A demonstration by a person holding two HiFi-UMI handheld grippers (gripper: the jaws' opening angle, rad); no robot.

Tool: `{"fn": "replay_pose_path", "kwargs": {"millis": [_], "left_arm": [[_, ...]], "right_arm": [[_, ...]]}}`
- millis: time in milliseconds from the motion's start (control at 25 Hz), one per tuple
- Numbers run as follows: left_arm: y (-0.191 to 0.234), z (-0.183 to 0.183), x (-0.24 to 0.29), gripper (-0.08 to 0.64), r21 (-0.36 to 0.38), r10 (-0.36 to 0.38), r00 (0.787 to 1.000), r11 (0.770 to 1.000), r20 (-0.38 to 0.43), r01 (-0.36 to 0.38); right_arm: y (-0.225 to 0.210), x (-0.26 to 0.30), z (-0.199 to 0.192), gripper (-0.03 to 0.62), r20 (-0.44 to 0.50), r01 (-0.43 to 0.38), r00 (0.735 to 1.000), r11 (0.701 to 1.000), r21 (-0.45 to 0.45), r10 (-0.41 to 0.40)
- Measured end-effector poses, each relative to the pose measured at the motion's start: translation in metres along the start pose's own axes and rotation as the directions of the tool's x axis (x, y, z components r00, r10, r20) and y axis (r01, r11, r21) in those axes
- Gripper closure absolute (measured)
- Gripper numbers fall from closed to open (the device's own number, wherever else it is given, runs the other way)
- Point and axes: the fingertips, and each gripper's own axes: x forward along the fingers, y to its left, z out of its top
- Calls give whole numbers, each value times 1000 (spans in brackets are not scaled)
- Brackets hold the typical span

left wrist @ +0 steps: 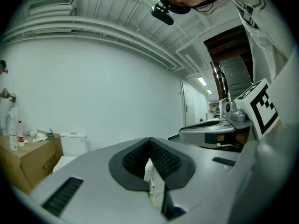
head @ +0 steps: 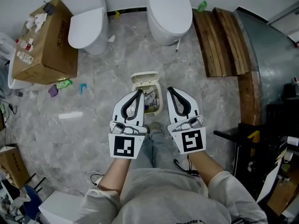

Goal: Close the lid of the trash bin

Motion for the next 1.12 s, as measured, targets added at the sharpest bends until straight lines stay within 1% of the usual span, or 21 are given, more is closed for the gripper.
{"fn": "replay_pose_path", "kwargs": {"millis": [80, 360, 440, 520, 640, 880, 1120], "left_arm": [[3, -14, 6, 540, -6, -3, 1000, 1000, -9, 3], [17, -71, 23, 540, 8, -8, 999, 1000, -49, 8], [27, -87, 25, 540, 4, -2, 998, 1000, -64, 2], [37, -101, 31, 540, -5, 7, 998, 1000, -62, -8], [47, -124, 36, 540, -22, 16, 998, 1000, -60, -17], [63, -166, 43, 540, -10, 14, 997, 1000, -74, -15], [70, -205, 52, 540, 9, -3, 996, 1000, -87, 3]], "right_arm": [[-1, 7, -13, 560, -4, -9, 1000, 1000, -2, 9], [-6, 29, -65, 560, -40, -34, 999, 999, -20, 33], [-3, 40, -80, 560, -47, -46, 998, 998, -33, 45], [-1, 51, -95, 560, -44, -52, 998, 998, -39, 50], [1, 64, -119, 560, -44, -42, 998, 999, -32, 40], [5, 80, -161, 560, -72, -37, 997, 999, -27, 35], [5, 91, -197, 560, -84, -59, 995, 997, -47, 55]]}}
